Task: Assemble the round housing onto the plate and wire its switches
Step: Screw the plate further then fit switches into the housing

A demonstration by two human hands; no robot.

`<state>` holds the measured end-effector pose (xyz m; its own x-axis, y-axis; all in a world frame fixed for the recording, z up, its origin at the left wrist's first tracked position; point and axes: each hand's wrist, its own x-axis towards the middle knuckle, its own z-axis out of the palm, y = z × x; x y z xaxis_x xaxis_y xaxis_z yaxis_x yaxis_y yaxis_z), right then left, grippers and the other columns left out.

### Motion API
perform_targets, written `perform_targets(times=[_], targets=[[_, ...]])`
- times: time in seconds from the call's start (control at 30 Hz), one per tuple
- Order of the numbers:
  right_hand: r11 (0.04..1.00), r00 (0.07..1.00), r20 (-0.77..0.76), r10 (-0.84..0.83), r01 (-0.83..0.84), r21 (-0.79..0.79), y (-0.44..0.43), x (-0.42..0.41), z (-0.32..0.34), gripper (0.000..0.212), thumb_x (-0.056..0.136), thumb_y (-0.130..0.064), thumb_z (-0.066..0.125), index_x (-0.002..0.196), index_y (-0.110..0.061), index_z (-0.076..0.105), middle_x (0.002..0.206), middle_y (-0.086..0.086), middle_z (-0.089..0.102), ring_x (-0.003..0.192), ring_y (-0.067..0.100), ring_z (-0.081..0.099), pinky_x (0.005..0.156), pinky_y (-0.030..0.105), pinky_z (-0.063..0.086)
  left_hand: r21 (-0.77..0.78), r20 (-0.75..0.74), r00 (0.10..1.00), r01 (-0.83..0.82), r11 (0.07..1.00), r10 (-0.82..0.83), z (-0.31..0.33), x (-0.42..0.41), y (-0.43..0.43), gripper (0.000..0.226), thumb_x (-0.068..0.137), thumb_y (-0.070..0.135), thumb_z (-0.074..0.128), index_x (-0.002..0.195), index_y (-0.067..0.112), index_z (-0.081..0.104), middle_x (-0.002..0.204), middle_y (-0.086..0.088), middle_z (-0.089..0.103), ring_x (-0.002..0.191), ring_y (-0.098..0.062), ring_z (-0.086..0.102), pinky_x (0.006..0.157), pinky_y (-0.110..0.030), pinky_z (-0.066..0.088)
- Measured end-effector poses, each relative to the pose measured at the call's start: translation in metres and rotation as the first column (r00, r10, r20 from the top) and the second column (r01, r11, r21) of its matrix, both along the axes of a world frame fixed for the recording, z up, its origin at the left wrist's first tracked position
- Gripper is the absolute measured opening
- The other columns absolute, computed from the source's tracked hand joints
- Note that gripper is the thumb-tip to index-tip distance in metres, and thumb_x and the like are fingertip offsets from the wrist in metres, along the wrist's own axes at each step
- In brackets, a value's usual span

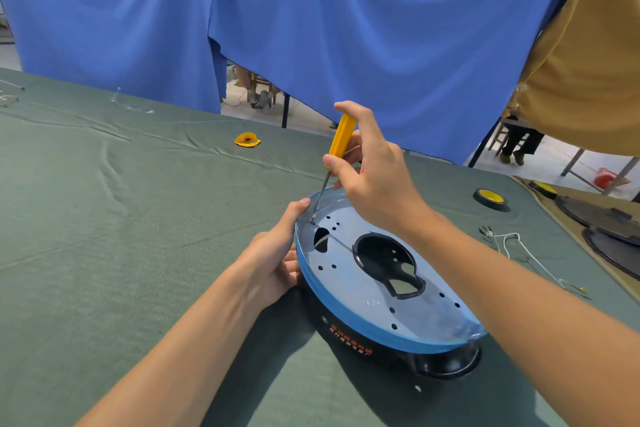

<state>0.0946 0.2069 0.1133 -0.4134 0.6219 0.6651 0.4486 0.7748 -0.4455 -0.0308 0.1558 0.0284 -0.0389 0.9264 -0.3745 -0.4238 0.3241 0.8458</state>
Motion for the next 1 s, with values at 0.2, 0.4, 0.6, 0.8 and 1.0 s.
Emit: perform_targets(times=[0.2, 0.4, 0.6, 0.8, 1.0], targets=[[1.0, 0.999, 0.047, 0.01, -0.01, -0.001, -0.0002, -0.0002, -0.0012, 0.056, 0.092, -0.011, 0.064, 0.141, -0.017, 0.036, 0.082, 0.022, 0.058, 0.071, 0.029, 0.061, 0.061, 0.046, 0.055, 0.019, 0.009, 1.0, 0.002, 1.0, -0.002, 0.0005, 0.0002, -0.0006, 0.065, 0.083, 0.059, 0.067, 0.118, 0.004, 0.068, 0.097, -0.014, 0.075, 0.072, -0.025, 0.066, 0.065, -0.034, 0.051], [0.999, 0.995, 0.094, 0.045, -0.041, -0.035, 0.0001, 0.0009, 0.0044, 0.055, 0.092, -0.01, 0.063, 0.139, -0.02, 0.036, 0.084, 0.022, 0.058, 0.074, 0.031, 0.061, 0.061, 0.047, 0.056, 0.019, 0.018, 1.0, -0.004, 1.0, 0.003, -0.0011, -0.0007, -0.0007, 0.057, 0.082, 0.059, 0.068, 0.105, 0.007, 0.069, 0.081, -0.01, 0.073, 0.055, -0.02, 0.065, 0.051, -0.028, 0.05], [0.999, 0.994, 0.1, 0.053, -0.052, -0.008, -0.0029, -0.0022, 0.0047, 0.055, 0.092, -0.009, 0.063, 0.139, -0.019, 0.037, 0.085, 0.022, 0.058, 0.075, 0.031, 0.061, 0.062, 0.048, 0.054, 0.017, 0.024, 1.0, -0.008, 1.0, 0.007, -0.0011, -0.0012, -0.0016, 0.061, 0.081, 0.057, 0.069, 0.112, 0.005, 0.069, 0.086, -0.012, 0.074, 0.056, -0.021, 0.066, 0.049, -0.027, 0.05], [0.998, 0.992, 0.11, 0.058, -0.058, -0.003, -0.0019, -0.0026, 0.0026, 0.055, 0.092, -0.011, 0.064, 0.138, -0.021, 0.037, 0.087, 0.019, 0.059, 0.076, 0.028, 0.062, 0.065, 0.046, 0.055, 0.015, 0.022, 1.0, -0.015, 1.0, 0.015, 0.0011, 0.0, -0.0024, 0.054, 0.083, 0.056, 0.068, 0.103, 0.007, 0.068, 0.074, -0.008, 0.071, 0.049, -0.018, 0.064, 0.045, -0.024, 0.047], [0.998, 0.988, 0.144, 0.055, -0.055, -0.004, -0.0002, -0.001, 0.006, 0.051, 0.092, -0.011, 0.063, 0.134, -0.023, 0.038, 0.086, 0.017, 0.06, 0.076, 0.026, 0.062, 0.064, 0.045, 0.055, 0.011, 0.016, 0.999, -0.032, 0.999, 0.032, 0.0009, 0.0004, -0.0024, 0.05, 0.086, 0.055, 0.066, 0.103, 0.008, 0.067, 0.059, -0.003, 0.066, 0.04, -0.015, 0.058, 0.04, -0.02, 0.044]])
